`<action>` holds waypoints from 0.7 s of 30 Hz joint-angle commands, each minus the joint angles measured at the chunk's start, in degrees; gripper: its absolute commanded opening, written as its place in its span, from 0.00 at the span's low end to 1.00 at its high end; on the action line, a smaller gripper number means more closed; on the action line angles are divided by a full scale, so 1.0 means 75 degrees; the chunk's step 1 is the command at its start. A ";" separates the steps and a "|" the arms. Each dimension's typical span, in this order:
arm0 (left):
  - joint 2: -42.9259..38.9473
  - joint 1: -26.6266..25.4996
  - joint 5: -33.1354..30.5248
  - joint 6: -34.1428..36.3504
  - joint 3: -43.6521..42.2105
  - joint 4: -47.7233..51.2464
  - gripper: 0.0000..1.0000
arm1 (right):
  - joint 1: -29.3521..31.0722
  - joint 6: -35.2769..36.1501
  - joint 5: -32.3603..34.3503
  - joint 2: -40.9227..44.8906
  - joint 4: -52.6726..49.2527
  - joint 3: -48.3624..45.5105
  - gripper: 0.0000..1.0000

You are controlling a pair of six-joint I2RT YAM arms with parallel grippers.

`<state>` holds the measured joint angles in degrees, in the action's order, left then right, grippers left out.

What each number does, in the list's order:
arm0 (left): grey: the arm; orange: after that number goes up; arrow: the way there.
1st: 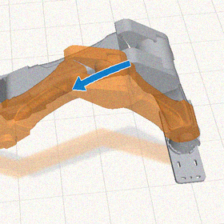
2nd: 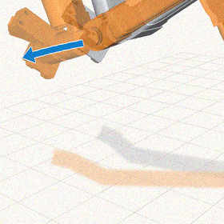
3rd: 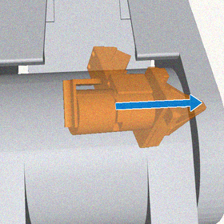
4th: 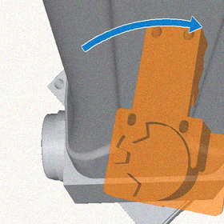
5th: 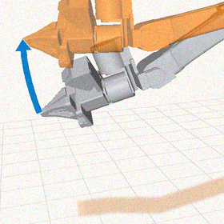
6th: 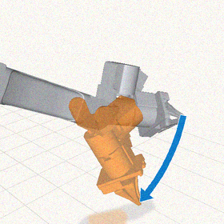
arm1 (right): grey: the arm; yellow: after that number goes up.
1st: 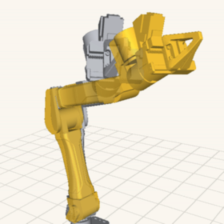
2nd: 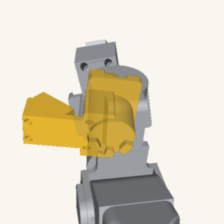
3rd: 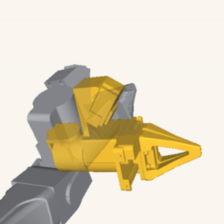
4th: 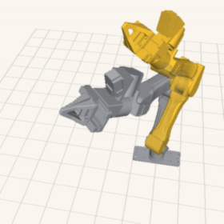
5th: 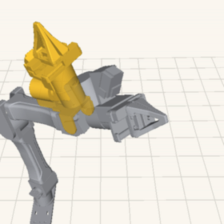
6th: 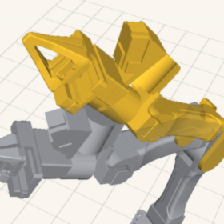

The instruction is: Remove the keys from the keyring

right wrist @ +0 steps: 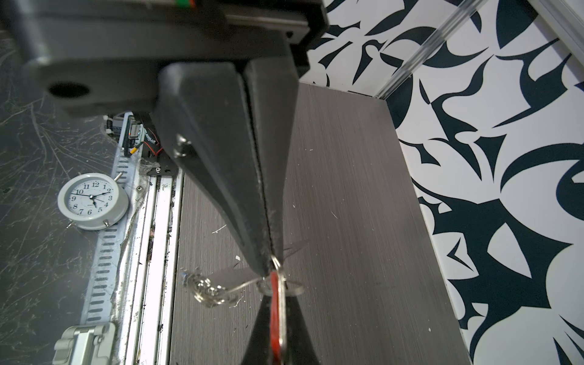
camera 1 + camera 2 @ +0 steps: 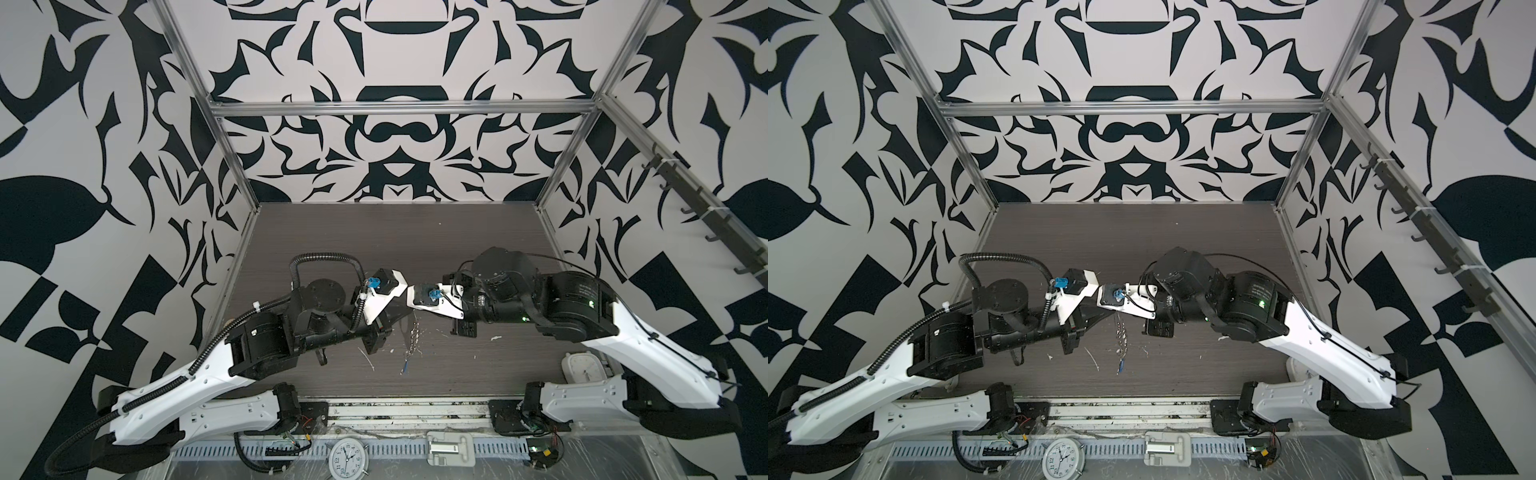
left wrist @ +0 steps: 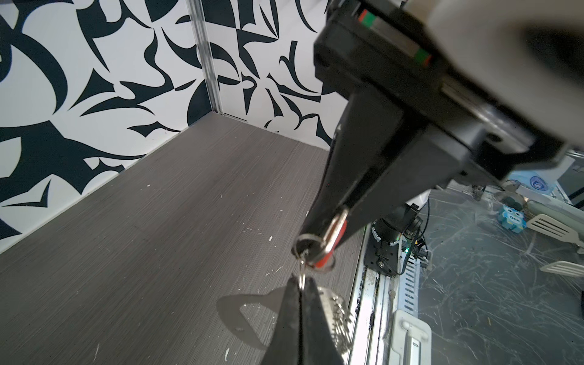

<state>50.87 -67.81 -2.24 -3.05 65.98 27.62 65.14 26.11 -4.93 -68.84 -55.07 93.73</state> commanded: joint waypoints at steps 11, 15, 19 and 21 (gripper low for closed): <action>0.0016 0.0129 0.0103 0.0093 -0.0122 0.1329 0.00 | 0.0065 0.0376 -0.0471 -0.0227 0.0187 0.1448 0.00; 0.0001 0.0124 -0.0124 0.0124 -0.0035 0.1496 0.00 | 0.0067 0.0412 -0.0563 -0.0467 -0.0246 0.1763 0.00; 0.0115 0.0127 -0.0251 0.0150 0.0182 0.1759 0.00 | 0.0068 0.0470 -0.0611 -0.0695 -0.0660 0.2157 0.00; 0.0202 0.0125 -0.0530 0.0125 0.0344 0.1936 0.00 | 0.0068 0.0502 -0.0588 -0.0832 -0.0853 0.2430 0.00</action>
<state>50.57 -67.24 -1.69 -2.72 68.31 31.07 65.28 29.26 -6.52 -76.36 -65.76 106.13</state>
